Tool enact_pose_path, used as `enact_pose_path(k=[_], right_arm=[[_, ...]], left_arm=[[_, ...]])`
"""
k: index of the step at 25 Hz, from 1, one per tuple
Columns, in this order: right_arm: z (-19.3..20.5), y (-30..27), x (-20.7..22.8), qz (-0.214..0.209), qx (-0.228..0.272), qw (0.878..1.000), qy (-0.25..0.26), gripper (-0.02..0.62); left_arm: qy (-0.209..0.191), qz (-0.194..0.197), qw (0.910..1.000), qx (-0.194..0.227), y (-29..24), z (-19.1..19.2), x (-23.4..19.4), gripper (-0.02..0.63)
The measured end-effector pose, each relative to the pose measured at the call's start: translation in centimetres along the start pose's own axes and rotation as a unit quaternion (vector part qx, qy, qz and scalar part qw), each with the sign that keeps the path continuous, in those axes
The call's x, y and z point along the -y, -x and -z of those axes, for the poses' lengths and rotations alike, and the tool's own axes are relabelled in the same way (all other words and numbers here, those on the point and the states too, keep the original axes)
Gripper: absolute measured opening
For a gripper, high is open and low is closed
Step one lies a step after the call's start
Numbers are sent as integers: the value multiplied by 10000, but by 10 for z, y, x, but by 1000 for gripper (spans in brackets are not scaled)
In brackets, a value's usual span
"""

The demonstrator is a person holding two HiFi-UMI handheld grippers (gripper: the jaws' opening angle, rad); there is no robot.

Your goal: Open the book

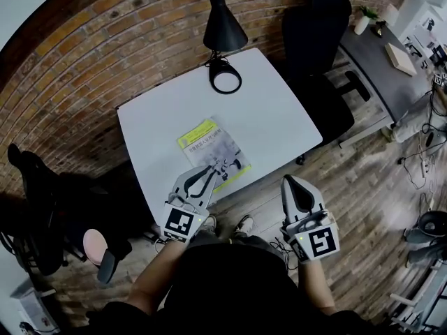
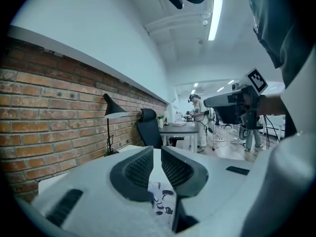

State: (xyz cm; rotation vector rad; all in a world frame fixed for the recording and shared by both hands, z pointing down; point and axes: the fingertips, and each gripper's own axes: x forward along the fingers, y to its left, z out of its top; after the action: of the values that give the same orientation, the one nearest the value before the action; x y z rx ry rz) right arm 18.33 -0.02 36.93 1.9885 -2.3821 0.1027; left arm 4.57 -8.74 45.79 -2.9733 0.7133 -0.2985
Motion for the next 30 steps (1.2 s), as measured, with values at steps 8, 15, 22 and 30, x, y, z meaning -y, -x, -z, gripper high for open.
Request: enact_pose_path(k=[8, 15, 22, 30], right_arm=[[22, -4, 5, -220, -251, 9992, -203, 14], [29, -6, 13, -414, -145, 9986, -302, 14], [41, -2, 30, -470, -194, 9980, -380, 14], [68, 6, 47, -442, -615, 9961, -461, 14]], left_arm=[[214, -86, 9983, -541, -27, 47, 4, 84], [51, -53, 9939, -1099, -73, 99, 24, 107], [-189, 128, 9851, -1707, -102, 149, 45, 131], [-211, 250, 9762, -2142, -133, 185, 65, 208]])
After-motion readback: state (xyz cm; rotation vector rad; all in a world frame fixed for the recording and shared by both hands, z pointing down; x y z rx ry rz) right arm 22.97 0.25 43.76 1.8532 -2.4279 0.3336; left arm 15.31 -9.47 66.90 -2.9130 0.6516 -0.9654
